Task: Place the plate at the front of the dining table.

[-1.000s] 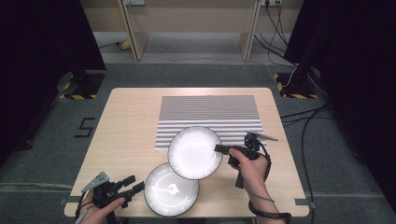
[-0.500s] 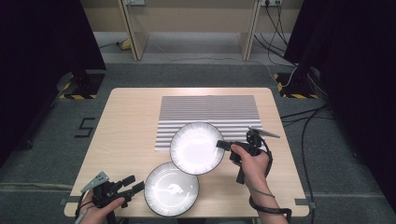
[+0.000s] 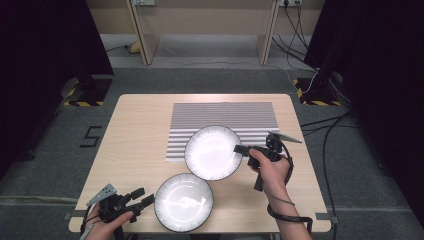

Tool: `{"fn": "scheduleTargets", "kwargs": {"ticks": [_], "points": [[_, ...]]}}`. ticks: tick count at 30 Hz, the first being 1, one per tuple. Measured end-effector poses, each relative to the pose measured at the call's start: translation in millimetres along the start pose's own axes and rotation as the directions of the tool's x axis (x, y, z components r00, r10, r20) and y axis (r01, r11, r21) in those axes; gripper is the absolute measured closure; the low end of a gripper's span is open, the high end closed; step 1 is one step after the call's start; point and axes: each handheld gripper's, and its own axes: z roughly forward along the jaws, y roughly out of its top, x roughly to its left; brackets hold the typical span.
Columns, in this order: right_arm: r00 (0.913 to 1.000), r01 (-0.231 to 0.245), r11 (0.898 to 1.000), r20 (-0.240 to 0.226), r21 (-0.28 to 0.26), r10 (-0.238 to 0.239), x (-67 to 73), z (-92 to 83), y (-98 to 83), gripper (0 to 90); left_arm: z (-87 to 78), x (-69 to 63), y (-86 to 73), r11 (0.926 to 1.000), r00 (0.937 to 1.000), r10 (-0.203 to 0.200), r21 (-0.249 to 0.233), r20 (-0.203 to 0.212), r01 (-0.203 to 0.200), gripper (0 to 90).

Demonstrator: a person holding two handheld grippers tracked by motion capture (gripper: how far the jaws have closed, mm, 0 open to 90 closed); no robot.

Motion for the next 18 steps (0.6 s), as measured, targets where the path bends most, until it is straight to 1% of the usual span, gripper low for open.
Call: {"fn": "scheduleTargets", "kwargs": {"ticks": [18], "points": [[0.9997,-0.019,0.999,0.016,-0.032,0.019,-1.3,-0.2,16.4,75.6,0.2,0.1,-0.1,1.0000,1.0000,-0.003,0.000,0.004,0.003,34.6]]}}
